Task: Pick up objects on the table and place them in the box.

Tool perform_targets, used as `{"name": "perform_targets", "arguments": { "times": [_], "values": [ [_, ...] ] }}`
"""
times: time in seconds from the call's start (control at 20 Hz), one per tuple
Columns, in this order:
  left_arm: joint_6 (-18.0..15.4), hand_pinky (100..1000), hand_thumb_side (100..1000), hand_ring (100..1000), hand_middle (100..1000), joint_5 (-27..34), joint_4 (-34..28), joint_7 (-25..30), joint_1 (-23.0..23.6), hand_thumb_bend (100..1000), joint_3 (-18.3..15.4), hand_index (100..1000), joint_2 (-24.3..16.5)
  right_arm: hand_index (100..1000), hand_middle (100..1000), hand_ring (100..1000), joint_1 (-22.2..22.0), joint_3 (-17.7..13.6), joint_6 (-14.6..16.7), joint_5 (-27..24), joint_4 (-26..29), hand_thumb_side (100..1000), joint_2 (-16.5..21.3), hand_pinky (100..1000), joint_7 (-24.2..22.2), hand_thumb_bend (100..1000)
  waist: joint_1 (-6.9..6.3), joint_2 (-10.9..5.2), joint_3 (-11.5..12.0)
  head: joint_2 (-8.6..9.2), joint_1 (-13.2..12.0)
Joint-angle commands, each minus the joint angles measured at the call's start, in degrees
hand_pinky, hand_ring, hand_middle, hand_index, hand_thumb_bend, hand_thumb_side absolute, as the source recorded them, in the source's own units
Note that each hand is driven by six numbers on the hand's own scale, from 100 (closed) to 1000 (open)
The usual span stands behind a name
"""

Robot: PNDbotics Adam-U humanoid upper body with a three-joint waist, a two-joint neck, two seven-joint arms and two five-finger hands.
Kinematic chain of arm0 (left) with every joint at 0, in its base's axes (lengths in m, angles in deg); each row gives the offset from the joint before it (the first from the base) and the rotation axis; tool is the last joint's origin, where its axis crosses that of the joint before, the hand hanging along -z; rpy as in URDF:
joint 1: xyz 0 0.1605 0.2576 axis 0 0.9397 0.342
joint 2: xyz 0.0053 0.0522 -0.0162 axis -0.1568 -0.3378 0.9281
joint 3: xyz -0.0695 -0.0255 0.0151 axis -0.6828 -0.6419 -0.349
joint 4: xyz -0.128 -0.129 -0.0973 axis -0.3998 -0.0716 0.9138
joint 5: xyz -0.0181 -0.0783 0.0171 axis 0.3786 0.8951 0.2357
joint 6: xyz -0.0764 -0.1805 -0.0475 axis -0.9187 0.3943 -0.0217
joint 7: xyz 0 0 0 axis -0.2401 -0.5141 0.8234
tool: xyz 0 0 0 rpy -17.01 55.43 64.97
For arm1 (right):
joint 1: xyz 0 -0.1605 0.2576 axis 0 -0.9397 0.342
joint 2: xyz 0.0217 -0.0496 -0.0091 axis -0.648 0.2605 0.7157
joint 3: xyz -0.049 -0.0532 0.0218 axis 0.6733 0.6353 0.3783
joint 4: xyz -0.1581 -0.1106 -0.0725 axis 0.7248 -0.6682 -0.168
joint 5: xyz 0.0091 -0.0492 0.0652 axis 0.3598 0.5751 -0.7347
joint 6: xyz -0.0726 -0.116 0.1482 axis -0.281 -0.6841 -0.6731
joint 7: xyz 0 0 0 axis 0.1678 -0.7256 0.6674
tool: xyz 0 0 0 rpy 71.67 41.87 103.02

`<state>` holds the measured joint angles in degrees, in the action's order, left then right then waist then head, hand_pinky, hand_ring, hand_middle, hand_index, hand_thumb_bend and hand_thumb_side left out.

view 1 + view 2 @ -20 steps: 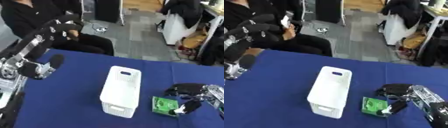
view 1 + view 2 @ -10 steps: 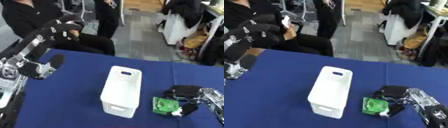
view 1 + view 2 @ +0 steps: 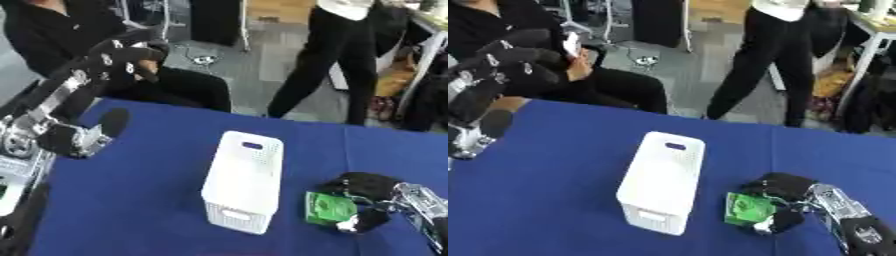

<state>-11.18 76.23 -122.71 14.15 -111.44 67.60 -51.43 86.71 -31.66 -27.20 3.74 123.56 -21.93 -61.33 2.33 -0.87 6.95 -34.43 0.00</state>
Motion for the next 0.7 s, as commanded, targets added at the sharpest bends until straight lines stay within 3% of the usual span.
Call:
{"name": "perform_targets", "arguments": {
  "times": [0.05, 0.25, 0.3, 0.35, 0.4, 0.45, 0.5, 0.6, 0.7],
  "values": [
    [-0.19, 700, 680, 898, 976, -0.11, -0.55, 0.25, -0.9, 100, -0.19, 929, -0.5, 978, 881, 912, 0.58, -0.41, 0.49, 2.19, -1.71, 1000, -0.33, 970, 0.42, 509, -0.25, -0.43, 0.12, 0.45, 0.19],
    [-0.14, 700, 680, 899, 976, -0.13, -0.59, 0.27, -0.92, 100, -0.19, 929, -0.45, 941, 765, 855, 0.06, -0.98, 1.0, 3.38, -2.51, 1000, -0.67, 958, 0.45, 525, -0.25, -0.36, 0.14, 0.83, 0.17],
    [-0.15, 700, 680, 899, 976, -0.12, -0.6, 0.28, -0.92, 100, -0.17, 929, -0.45, 899, 714, 814, -0.07, -1.08, 1.2, 3.52, -2.78, 1000, -0.75, 909, 0.51, 528, -0.26, -0.35, 0.14, 0.96, 0.18],
    [-0.17, 700, 680, 899, 976, -0.09, -0.6, 0.3, -0.91, 100, -0.17, 929, -0.45, 925, 741, 839, -0.15, -1.19, 1.44, 3.52, -3.05, 1000, -0.8, 941, 0.58, 523, -0.27, -0.35, 0.13, 1.04, 0.18],
    [-0.17, 700, 680, 899, 976, -0.08, -0.59, 0.32, -0.9, 100, -0.16, 929, -0.46, 832, 645, 736, -0.19, -1.25, 1.64, 3.5, -3.24, 1000, -0.84, 804, 0.65, 547, -0.28, -0.34, 0.11, 1.12, 0.18],
    [-0.19, 700, 701, 899, 976, -0.08, -0.57, 0.35, -0.86, 100, -0.16, 929, -0.48, 848, 660, 757, -0.23, -1.27, 1.9, 3.37, -3.39, 1000, -0.84, 838, 0.8, 524, -0.28, -0.33, 0.09, 1.17, 0.17],
    [-0.21, 700, 680, 899, 976, -0.08, -0.55, 0.39, -0.84, 100, -0.14, 929, -0.5, 728, 547, 621, -0.24, -1.26, 2.14, 3.22, -3.49, 1000, -0.86, 662, 0.95, 561, -0.29, -0.32, 0.07, 1.23, 0.19],
    [-0.29, 700, 680, 899, 976, -0.05, -0.51, 0.5, -0.79, 100, -0.09, 929, -0.52, 586, 428, 502, -0.22, -1.18, 3.11, 2.67, -3.61, 1000, -0.89, 446, 1.27, 602, -0.3, -0.31, 0.04, 1.31, 0.22],
    [-0.32, 700, 680, 899, 976, 0.0, -0.47, 0.56, -0.78, 100, -0.09, 929, -0.52, 508, 350, 433, -0.12, -1.12, 3.86, 2.39, -3.29, 1000, -0.8, 336, 2.3, 625, -0.3, -0.31, 0.05, 1.36, 0.22]
  ]
}}
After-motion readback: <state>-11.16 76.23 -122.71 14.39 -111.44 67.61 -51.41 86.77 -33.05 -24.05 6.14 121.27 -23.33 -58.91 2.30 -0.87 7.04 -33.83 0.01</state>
